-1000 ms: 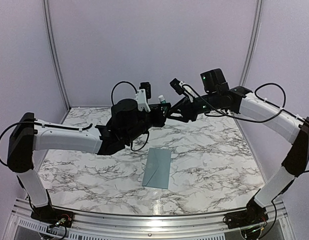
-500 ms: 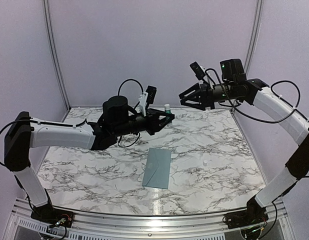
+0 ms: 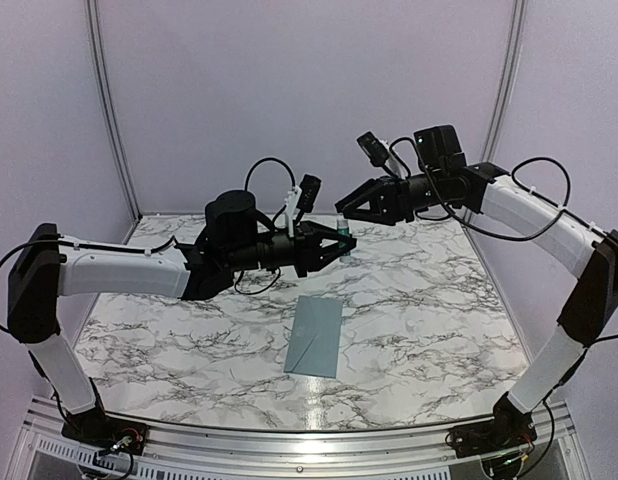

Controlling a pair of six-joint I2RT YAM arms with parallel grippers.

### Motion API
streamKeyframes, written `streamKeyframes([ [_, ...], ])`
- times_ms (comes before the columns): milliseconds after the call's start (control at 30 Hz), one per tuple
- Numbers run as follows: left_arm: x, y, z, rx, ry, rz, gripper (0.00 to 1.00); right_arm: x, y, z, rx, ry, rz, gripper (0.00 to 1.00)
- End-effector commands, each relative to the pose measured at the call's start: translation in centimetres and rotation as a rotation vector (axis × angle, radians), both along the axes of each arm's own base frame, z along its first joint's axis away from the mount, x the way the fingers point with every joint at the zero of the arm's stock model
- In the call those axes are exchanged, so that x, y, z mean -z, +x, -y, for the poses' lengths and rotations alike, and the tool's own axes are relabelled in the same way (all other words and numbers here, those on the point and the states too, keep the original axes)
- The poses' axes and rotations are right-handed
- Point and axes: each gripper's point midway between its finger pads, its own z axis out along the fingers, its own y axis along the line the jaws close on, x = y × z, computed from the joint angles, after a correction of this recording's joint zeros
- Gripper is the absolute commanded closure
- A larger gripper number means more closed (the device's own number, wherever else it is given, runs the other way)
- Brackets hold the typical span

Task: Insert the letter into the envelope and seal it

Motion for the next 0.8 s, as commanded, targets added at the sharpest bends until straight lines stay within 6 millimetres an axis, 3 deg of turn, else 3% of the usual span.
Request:
streamKeyframes([
  [0,-2.3,-0.5,0.1,0.03,-0.041,0.038,0.92,-0.4,-1.0,-0.7,-0.038,0.018,0.0,0.6],
  [167,-2.5,-0.4,0.2,0.028,-0.043,0.042,0.92,0.6,-0.9,-0.9,-0.031,0.001,-0.012,0.63],
  [367,-2.4,-0.3,0.2,0.023,-0.043,0.038,0.92,1.4,-1.2,-1.3,-0.042,-0.008,-0.025,0.74],
  [533,-2.3,-0.1,0.3,0.016,-0.043,0.029,0.9,1.5,-1.2,-1.3,-0.047,-0.007,-0.026,0.89],
  [767,-1.9,0.5,-0.1,-0.028,-0.041,0.001,0.69,0.2,-0.8,-1.1,-0.036,0.018,-0.021,0.96],
])
